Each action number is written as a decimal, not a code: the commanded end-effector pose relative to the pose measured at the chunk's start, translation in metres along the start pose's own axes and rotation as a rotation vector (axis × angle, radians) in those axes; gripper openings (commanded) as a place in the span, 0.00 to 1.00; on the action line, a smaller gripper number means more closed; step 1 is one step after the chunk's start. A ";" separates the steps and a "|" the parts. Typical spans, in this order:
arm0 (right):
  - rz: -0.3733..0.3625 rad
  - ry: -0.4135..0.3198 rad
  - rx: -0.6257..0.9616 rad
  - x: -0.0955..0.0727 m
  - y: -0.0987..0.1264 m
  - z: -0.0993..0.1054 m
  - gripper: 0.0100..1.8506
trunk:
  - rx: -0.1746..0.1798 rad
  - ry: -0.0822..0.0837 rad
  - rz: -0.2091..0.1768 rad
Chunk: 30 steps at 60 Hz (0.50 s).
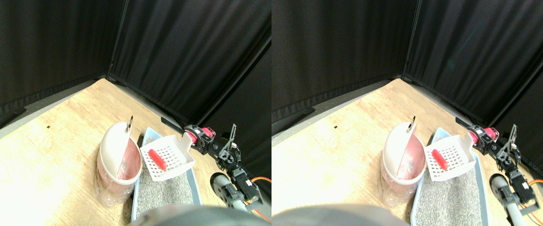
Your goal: Scoop (unimanual)
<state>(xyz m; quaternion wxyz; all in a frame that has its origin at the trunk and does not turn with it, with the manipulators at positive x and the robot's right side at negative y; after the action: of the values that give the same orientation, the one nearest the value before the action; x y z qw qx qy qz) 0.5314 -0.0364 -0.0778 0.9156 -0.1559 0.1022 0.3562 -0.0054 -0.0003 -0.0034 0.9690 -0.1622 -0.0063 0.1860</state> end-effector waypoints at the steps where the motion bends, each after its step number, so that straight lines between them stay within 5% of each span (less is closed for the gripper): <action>1: -0.018 -0.010 0.021 -0.002 0.010 0.013 0.02 | -0.005 0.019 0.019; 7: -0.014 0.040 0.003 -0.002 0.013 0.014 0.03 | -0.005 0.020 0.020; 10: -0.010 0.066 -0.003 -0.001 0.014 0.015 0.17 | -0.004 0.020 0.021; 12: -0.020 0.078 -0.024 -0.001 0.014 0.016 0.18 | -0.004 0.020 0.021; 21: -0.016 0.075 -0.024 0.000 0.014 0.017 0.24 | -0.006 0.018 0.022; 26: -0.030 0.076 -0.035 0.000 0.013 0.018 0.22 | -0.006 0.020 0.020; 30: -0.014 0.058 -0.043 0.001 0.011 0.018 0.02 | -0.006 0.022 0.018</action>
<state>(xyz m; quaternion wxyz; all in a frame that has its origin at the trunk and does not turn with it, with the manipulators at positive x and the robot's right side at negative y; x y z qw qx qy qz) 0.5231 -0.0249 -0.0717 0.9108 -0.1826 0.1515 0.3378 -0.0054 -0.0005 -0.0033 0.9684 -0.1636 -0.0064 0.1880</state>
